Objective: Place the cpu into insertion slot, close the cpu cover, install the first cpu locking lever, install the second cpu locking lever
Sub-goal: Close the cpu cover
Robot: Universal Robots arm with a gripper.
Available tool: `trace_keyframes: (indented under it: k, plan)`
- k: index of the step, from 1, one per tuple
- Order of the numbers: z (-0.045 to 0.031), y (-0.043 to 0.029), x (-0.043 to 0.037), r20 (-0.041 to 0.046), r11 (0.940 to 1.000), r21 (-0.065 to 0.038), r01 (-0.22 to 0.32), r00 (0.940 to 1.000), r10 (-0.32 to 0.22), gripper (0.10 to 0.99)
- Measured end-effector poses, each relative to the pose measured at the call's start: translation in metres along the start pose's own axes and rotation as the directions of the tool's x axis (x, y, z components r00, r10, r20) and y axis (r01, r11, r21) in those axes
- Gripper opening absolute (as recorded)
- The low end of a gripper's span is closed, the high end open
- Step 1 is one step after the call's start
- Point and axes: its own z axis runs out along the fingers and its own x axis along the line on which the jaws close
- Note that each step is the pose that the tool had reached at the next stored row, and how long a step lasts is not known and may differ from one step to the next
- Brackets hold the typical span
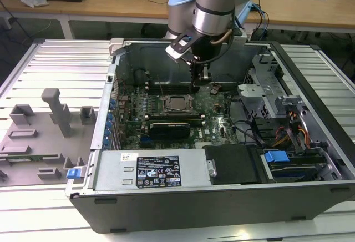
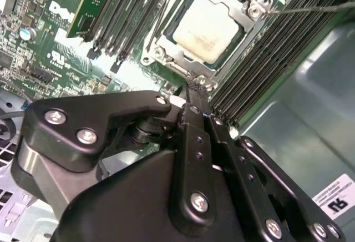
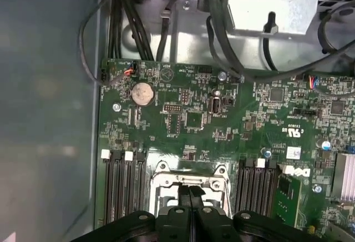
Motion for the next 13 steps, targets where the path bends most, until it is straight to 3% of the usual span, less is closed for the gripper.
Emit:
trace_keyframes:
  k: [1, 2, 8, 12, 13]
  plan:
    - [0.0008, -0.0076, 0.0006, 0.0021, 0.9995, -0.032, 0.000, 1.0000, 0.000, 0.106]
    - [0.0020, -0.0153, 0.0011, 0.0031, 0.9990, -0.044, 0.000, 1.0000, 0.000, 0.106]
    - [0.0076, -0.0321, 0.0001, 0.0036, 0.9986, -0.053, 0.000, 1.0000, 0.000, 0.106]
    - [0.0164, -0.0489, -0.0048, 0.0037, 0.9984, -0.056, 0.000, 1.0000, 0.000, 0.106]
    - [0.0164, -0.0490, -0.0048, 0.0041, 0.9984, -0.056, 0.000, 1.0000, 0.000, 0.106]
